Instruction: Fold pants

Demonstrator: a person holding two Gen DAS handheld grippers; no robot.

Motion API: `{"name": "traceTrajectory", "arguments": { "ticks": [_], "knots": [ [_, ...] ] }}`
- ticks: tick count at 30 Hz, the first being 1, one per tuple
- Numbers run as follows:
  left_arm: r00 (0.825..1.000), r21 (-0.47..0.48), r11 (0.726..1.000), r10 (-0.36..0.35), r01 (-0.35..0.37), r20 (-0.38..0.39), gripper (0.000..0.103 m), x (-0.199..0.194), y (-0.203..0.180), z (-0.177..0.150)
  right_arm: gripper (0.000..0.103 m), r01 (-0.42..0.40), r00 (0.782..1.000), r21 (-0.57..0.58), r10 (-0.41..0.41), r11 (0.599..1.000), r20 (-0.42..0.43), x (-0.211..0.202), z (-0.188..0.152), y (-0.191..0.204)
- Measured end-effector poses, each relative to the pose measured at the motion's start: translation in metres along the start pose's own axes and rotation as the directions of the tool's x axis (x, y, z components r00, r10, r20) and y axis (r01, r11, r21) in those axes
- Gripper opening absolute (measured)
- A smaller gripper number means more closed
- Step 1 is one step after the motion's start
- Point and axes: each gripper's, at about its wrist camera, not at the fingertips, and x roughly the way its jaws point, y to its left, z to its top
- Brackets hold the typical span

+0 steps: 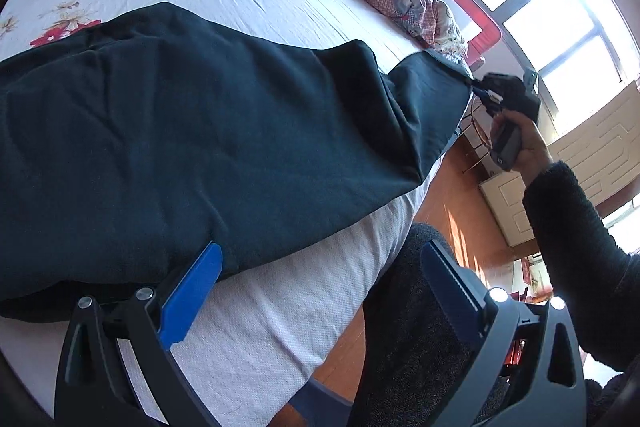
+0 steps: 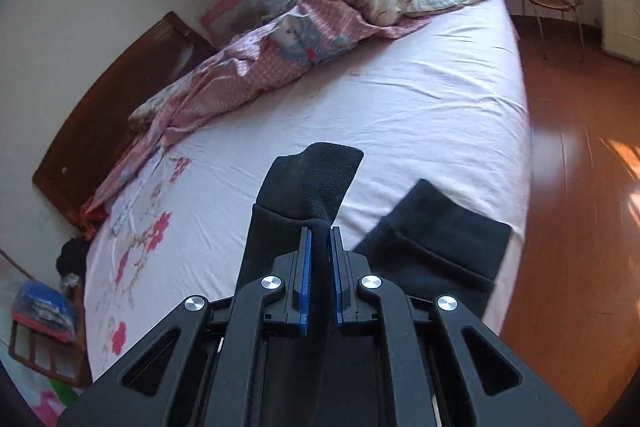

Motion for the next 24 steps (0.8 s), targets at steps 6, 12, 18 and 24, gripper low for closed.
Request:
{"name": "traceTrajectory", "arguments": {
  "ticks": [6, 12, 18, 24],
  "knots": [
    [1.0, 0.011, 1.0, 0.016, -0.016, -0.02, 0.1, 0.005, -0.004, -0.002, 0.008, 0.086, 0.995, 0.128, -0.077, 0.988, -0.07, 0.026, -0.04, -0.079],
    [0.999, -0.003, 0.999, 0.035, -0.035, -0.034, 0.1, 0.01, 0.0, -0.003, 0.013, 0.07, 0.993, 0.127, -0.057, 0.989, -0.102, 0.04, -0.042, -0.077],
    [0.994, 0.076, 0.991, 0.108, -0.108, 0.007, 0.1, -0.018, 0.015, 0.005, 0.042, 0.126, 0.99, 0.104, -0.118, 0.987, -0.08, -0.002, -0.053, -0.067],
    [0.934, 0.258, 0.899, 0.332, -0.355, 0.131, 0.101, -0.094, 0.073, 0.044, 0.042, -0.154, 0.978, -0.051, 0.145, 0.987, -0.147, -0.039, -0.094, 0.007]
  ]
}}
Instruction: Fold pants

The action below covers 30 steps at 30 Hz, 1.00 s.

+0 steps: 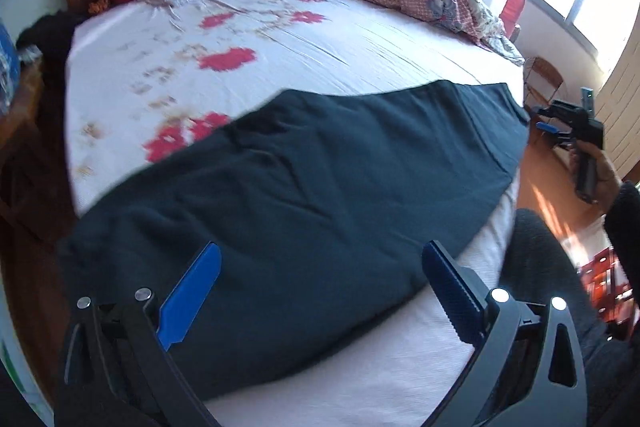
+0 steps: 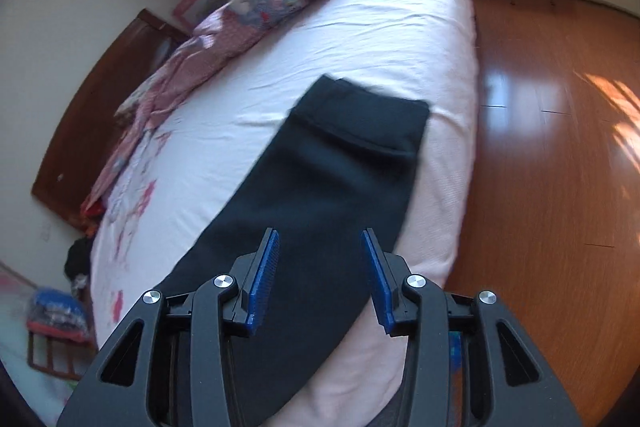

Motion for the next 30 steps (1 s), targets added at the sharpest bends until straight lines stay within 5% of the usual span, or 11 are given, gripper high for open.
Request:
{"name": "traceTrajectory", "arguments": {
  "ticks": [3, 7, 10, 13, 20, 22, 24, 26, 27, 29, 30],
  "knots": [
    [0.997, 0.023, 0.997, 0.071, -0.072, 0.022, 0.101, -0.002, 0.053, 0.018, 0.042, -0.189, 0.977, -0.12, 0.175, 0.975, -0.122, 0.013, -0.025, 0.068],
    [0.989, -0.098, 0.985, 0.143, -0.145, -0.026, 0.101, 0.014, 0.119, 0.026, 0.042, -0.451, 0.868, -0.316, 0.327, 0.835, -0.374, 0.048, -0.07, 0.186],
    [0.988, -0.199, 0.967, 0.152, -0.157, -0.039, 0.101, 0.021, 0.15, 0.015, 0.042, -0.576, 0.784, -0.475, 0.284, 0.665, -0.553, 0.083, -0.114, 0.274],
    [0.991, -0.302, 0.943, 0.133, -0.137, -0.034, 0.101, 0.027, 0.161, -0.004, 0.042, -0.611, 0.752, -0.587, 0.156, 0.531, -0.641, 0.118, -0.154, 0.336],
    [0.996, -0.382, 0.919, 0.091, -0.092, -0.021, 0.101, 0.036, 0.159, -0.028, 0.049, -0.681, 0.662, -0.62, -0.035, 0.39, -0.749, 0.176, -0.19, 0.405],
    [0.996, -0.384, 0.919, 0.089, -0.089, -0.018, 0.101, 0.037, 0.159, -0.028, 0.054, -0.672, 0.686, -0.675, -0.087, 0.306, -0.723, 0.179, -0.202, 0.415],
    [0.996, -0.388, 0.918, 0.084, -0.083, -0.017, 0.101, 0.035, 0.161, -0.028, 0.055, -0.709, 0.645, -0.662, -0.156, 0.243, -0.748, 0.186, -0.215, 0.422],
    [0.997, -0.391, 0.917, 0.076, -0.074, -0.012, 0.101, 0.034, 0.163, -0.028, 0.074, -0.69, 0.671, -0.704, -0.218, 0.169, -0.709, 0.191, -0.23, 0.428],
    [0.997, -0.392, 0.917, 0.074, -0.073, -0.011, 0.101, 0.034, 0.164, -0.027, 0.074, -0.675, 0.686, -0.724, -0.242, 0.141, -0.686, 0.196, -0.236, 0.428],
    [0.997, -0.393, 0.917, 0.072, -0.071, -0.012, 0.101, 0.035, 0.165, -0.027, 0.072, -0.687, 0.673, -0.715, -0.257, 0.133, -0.694, 0.205, -0.243, 0.426],
    [0.997, -0.392, 0.917, 0.073, -0.072, -0.014, 0.101, 0.035, 0.165, -0.028, 0.063, -0.683, 0.684, -0.722, -0.251, 0.111, -0.685, 0.207, -0.246, 0.425]
  ]
}}
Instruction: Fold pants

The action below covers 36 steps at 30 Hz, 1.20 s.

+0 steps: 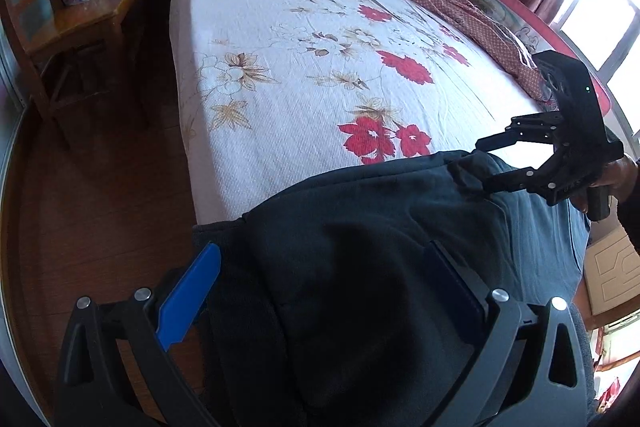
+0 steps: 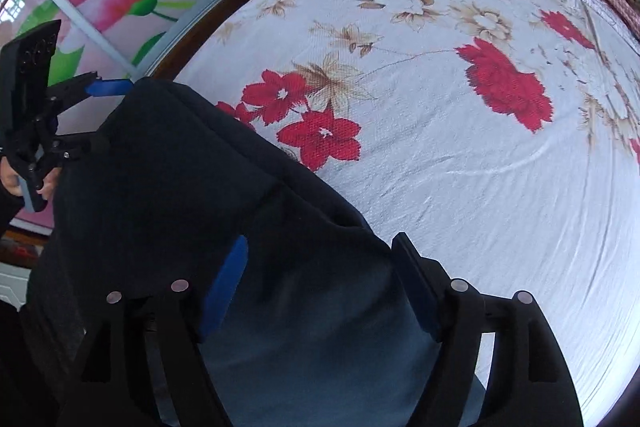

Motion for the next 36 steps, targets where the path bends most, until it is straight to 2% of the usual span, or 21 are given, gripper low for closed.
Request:
{"name": "traceTrajectory", "arguments": {
  "ticks": [1, 3, 4, 5, 9, 11, 12, 14, 15, 16, 17, 18, 20, 21, 23, 25, 27, 29, 32, 36],
  "knots": [
    [1.0, 0.0, 1.0, 0.002, -0.002, -0.002, 0.101, 0.001, 0.0, 0.0, 0.04, 0.005, 1.0, -0.007, -0.005, 1.0, -0.01, 0.003, -0.001, 0.0],
    [1.0, 0.002, 1.0, 0.004, -0.004, -0.004, 0.101, 0.002, 0.0, -0.002, 0.027, 0.002, 1.0, -0.006, -0.002, 1.0, 0.031, -0.002, -0.004, 0.0],
    [1.0, 0.005, 1.0, 0.005, -0.005, -0.006, 0.101, 0.003, 0.0, -0.002, 0.014, -0.014, 0.998, -0.003, 0.014, 1.0, 0.059, -0.009, -0.005, 0.001],
    [1.0, 0.009, 1.0, 0.007, -0.007, -0.007, 0.101, 0.003, 0.0, -0.002, 0.01, -0.013, 0.996, 0.004, 0.012, 1.0, 0.088, -0.016, -0.007, 0.001],
    [1.0, 0.014, 1.0, 0.012, -0.012, -0.007, 0.101, 0.004, 0.0, -0.003, 0.008, -0.004, 0.983, 0.034, -0.002, 0.999, 0.183, -0.041, -0.008, -0.005],
    [0.999, 0.021, 0.999, 0.031, -0.031, -0.008, 0.101, 0.005, -0.001, -0.002, 0.007, -0.002, 0.981, 0.057, -0.01, 0.998, 0.195, -0.04, -0.004, -0.011],
    [0.999, 0.027, 0.998, 0.048, -0.047, -0.008, 0.101, 0.006, -0.002, -0.002, 0.001, 0.025, 0.977, 0.071, -0.039, 0.997, 0.209, -0.038, -0.002, -0.014],
    [0.997, 0.036, 0.996, 0.083, -0.082, -0.009, 0.101, 0.008, -0.002, -0.002, 0.0, 0.054, 0.975, 0.126, -0.08, 0.991, 0.21, -0.026, 0.003, -0.023],
    [0.994, 0.039, 0.994, 0.105, -0.104, -0.011, 0.101, 0.01, -0.002, -0.002, 0.0, 0.044, 0.979, 0.138, -0.071, 0.989, 0.193, -0.017, 0.002, -0.027],
    [0.992, 0.047, 0.991, 0.129, -0.128, -0.013, 0.101, 0.012, -0.002, -0.002, 0.0, 0.074, 0.981, 0.131, -0.095, 0.989, 0.167, -0.008, 0.0, -0.026],
    [0.988, 0.06, 0.987, 0.151, -0.15, -0.012, 0.101, 0.015, -0.001, -0.002, 0.0, 0.155, 0.976, 0.126, -0.172, 0.98, 0.133, 0.0, -0.002, -0.024],
    [0.985, 0.064, 0.983, 0.171, -0.17, -0.018, 0.101, 0.018, 0.0, -0.001, 0.0, 0.191, 0.97, 0.139, -0.209, 0.972, 0.128, 0.001, -0.006, -0.023],
    [0.987, 0.027, 0.988, 0.156, -0.155, -0.047, 0.101, 0.021, 0.006, 0.0, 0.002, 0.183, 0.958, 0.235, -0.227, 0.955, 0.176, -0.018, -0.016, -0.024],
    [0.987, 0.001, 0.988, 0.152, -0.152, -0.049, 0.101, 0.018, 0.008, 0.001, 0.002, 0.142, 0.953, 0.242, -0.199, 0.96, 0.229, -0.034, -0.024, -0.016],
    [0.986, -0.043, 0.986, 0.164, -0.164, 0.004, 0.101, -0.002, 0.011, -0.004, 0.002, 0.061, 0.934, 0.186, -0.122, 0.981, 0.336, -0.067, -0.044, 0.016],
    [0.983, -0.07, 0.982, 0.176, -0.173, 0.042, 0.101, -0.026, 0.013, -0.014, 0.002, -0.044, 0.939, 0.122, 0.0, 0.992, 0.343, -0.084, -0.067, 0.052],
    [0.989, -0.134, 0.982, 0.142, -0.134, 0.051, 0.101, -0.047, 0.019, -0.028, 0.007, -0.097, 0.94, 0.055, 0.073, 0.994, 0.335, -0.088, -0.093, 0.089],
    [0.995, -0.22, 0.973, 0.08, -0.067, 0.052, 0.101, -0.066, 0.028, -0.048, 0.034, -0.097, 0.945, 0.022, 0.085, 0.995, 0.317, -0.085, -0.117, 0.118],
    [0.999, -0.35, 0.936, -0.007, 0.019, 0.036, 0.101, -0.079, 0.036, -0.079, 0.037, -0.066, 0.95, 0.032, 0.053, 0.997, 0.308, -0.075, -0.141, 0.146],
    [0.994, -0.479, 0.873, -0.109, 0.09, -0.012, 0.101, -0.064, 0.032, -0.111, 0.037, -0.053, 0.952, 0.097, 0.021, 0.994, 0.306, -0.068, -0.158, 0.155]
  ]
}}
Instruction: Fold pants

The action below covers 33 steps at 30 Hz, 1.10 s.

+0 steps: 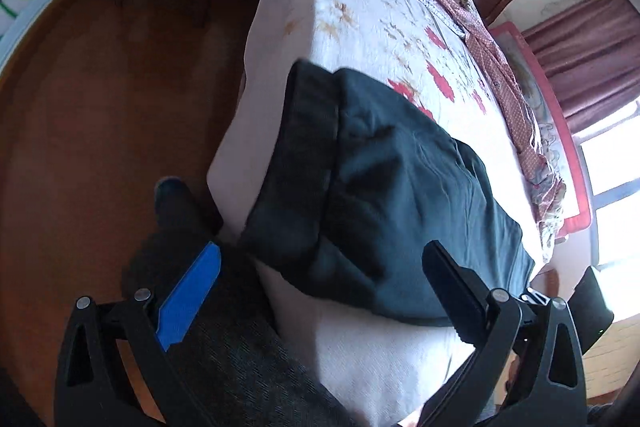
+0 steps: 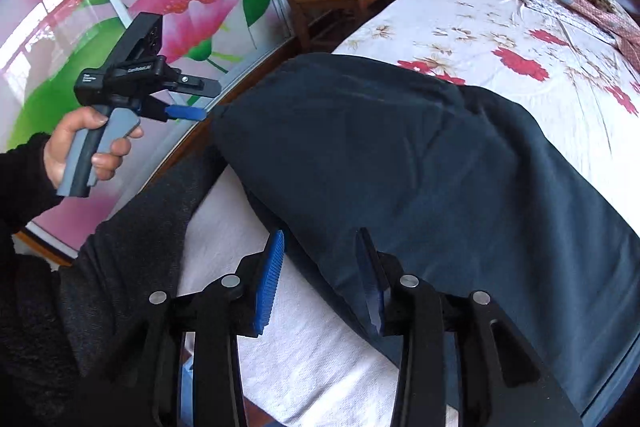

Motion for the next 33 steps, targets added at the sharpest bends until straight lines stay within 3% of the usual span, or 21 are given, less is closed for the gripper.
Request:
{"name": "traceTrajectory", "arguments": {
  "ticks": [2, 6, 11, 13, 15, 16, 17, 18, 19, 20, 24, 27, 29, 33],
  "knots": [
    [1.0, -0.034, 0.999, -0.001, 0.001, -0.018, 0.101, 0.01, -0.005, -0.009, 0.037, 0.018, 1.0, 0.011, -0.018, 1.0, 0.012, -0.002, -0.003, 0.001],
    [1.0, -0.086, 0.996, 0.009, -0.009, 0.0, 0.101, 0.025, -0.012, -0.02, 0.037, 0.118, 0.993, -0.092, -0.116, 0.989, 0.029, 0.001, -0.006, 0.01],
    [0.982, -0.176, 0.982, -0.034, 0.067, 0.183, 0.098, 0.022, -0.004, -0.014, 0.037, 0.189, 0.982, -0.196, -0.187, 0.962, 0.029, 0.015, -0.01, 0.023],
    [0.972, -0.159, 0.984, -0.046, 0.084, 0.231, 0.078, 0.021, -0.008, -0.012, 0.037, 0.21, 0.977, -0.216, -0.21, 0.953, 0.025, 0.024, -0.008, 0.024],
    [0.969, -0.122, 0.987, -0.075, 0.106, 0.237, 0.069, 0.022, -0.012, -0.008, 0.037, 0.246, 0.969, -0.246, -0.246, 0.938, 0.031, 0.031, -0.007, 0.027],
    [0.965, -0.113, 0.988, -0.077, 0.109, 0.252, 0.054, 0.023, -0.013, -0.007, 0.037, 0.266, 0.963, -0.275, -0.267, 0.924, 0.033, 0.035, -0.007, 0.03],
    [0.962, -0.119, 0.986, -0.078, 0.113, 0.262, 0.043, 0.024, -0.012, -0.005, 0.028, 0.279, 0.959, -0.29, -0.283, 0.915, 0.031, 0.038, -0.007, 0.031],
    [0.959, -0.135, 0.983, -0.081, 0.121, 0.271, 0.024, 0.025, -0.007, -0.003, 0.021, 0.284, 0.957, -0.293, -0.288, 0.913, 0.028, 0.04, -0.005, 0.031],
    [0.954, -0.152, 0.977, -0.102, 0.149, 0.281, 0.022, 0.027, -0.002, 0.0, 0.011, 0.292, 0.955, -0.294, -0.295, 0.91, 0.033, 0.04, -0.004, 0.032],
    [0.952, -0.164, 0.971, -0.121, 0.172, 0.283, 0.019, 0.03, 0.0, 0.004, 0.008, 0.294, 0.954, -0.287, -0.296, 0.912, 0.036, 0.039, -0.002, 0.033],
    [0.926, -0.12, 0.965, -0.181, 0.231, 0.33, 0.015, 0.025, -0.004, 0.013, 0.007, 0.251, 0.968, -0.179, -0.244, 0.951, 0.065, 0.023, 0.007, 0.027],
    [0.91, -0.066, 0.967, -0.207, 0.246, 0.36, 0.015, 0.017, -0.013, 0.021, 0.007, 0.225, 0.973, -0.161, -0.212, 0.961, 0.092, 0.015, 0.008, 0.028],
    [0.913, -0.048, 0.974, -0.191, 0.223, 0.361, 0.015, 0.014, -0.011, 0.027, 0.007, 0.232, 0.972, -0.202, -0.22, 0.952, 0.081, 0.022, 0.001, 0.034],
    [0.943, -0.104, 0.982, -0.117, 0.156, 0.312, 0.015, 0.027, 0.008, 0.025, 0.007, 0.246, 0.969, -0.292, -0.243, 0.924, 0.048, 0.048, -0.012, 0.041]
  ]
}}
